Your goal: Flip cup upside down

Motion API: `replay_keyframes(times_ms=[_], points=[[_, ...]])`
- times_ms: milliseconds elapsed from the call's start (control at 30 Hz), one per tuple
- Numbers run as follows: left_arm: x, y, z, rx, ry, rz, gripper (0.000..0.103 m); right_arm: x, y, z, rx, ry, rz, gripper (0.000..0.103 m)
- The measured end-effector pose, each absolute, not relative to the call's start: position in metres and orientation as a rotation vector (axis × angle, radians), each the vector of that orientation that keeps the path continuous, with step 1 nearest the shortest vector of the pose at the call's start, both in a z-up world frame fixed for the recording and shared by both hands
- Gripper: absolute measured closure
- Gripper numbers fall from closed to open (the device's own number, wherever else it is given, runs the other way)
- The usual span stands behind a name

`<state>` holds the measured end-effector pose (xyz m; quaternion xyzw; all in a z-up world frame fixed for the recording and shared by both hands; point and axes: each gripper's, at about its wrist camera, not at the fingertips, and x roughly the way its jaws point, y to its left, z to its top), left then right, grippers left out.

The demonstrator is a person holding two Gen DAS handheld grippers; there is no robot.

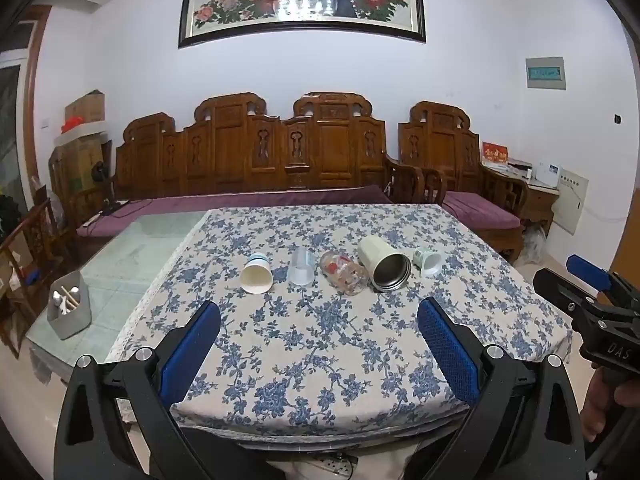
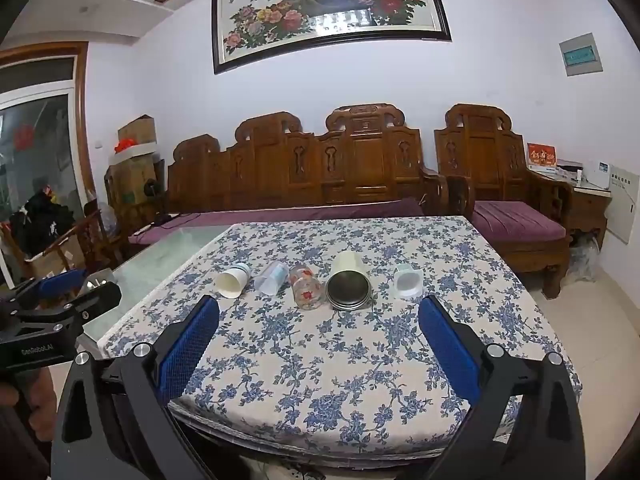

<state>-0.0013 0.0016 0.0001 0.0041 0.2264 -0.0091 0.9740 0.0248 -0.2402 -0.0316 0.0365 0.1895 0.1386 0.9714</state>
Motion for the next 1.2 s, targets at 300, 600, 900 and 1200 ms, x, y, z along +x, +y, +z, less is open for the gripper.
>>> replay_keyframes(times_ms=[300, 600, 900, 1200], points=[[-0.0007, 0.001, 0.0017, 0.01, 0.456, -0.02, 0.008, 0.0247, -0.2395, -0.0315, 0.074, 0.381, 0.279, 0.003], [-0.0006, 0.0002, 0.0036, 0.009, 0.453, -0.02, 0.008, 0.0234, -0.2385, -0.0299, 0.075, 0.379, 0.279, 0.003], [-0.0008, -0.0004, 0.0047, 0.009, 0.451, -0.019, 0.008, 0.0228, -0.2382, -0.0295, 0.076, 0.377, 0.28, 0.003], [-0.0025, -0.0014, 0.0081, 0.01, 0.451, -0.019, 0.008, 0.0218, -0.238, -0.0287, 0.078, 0.376, 0.281, 0.003]])
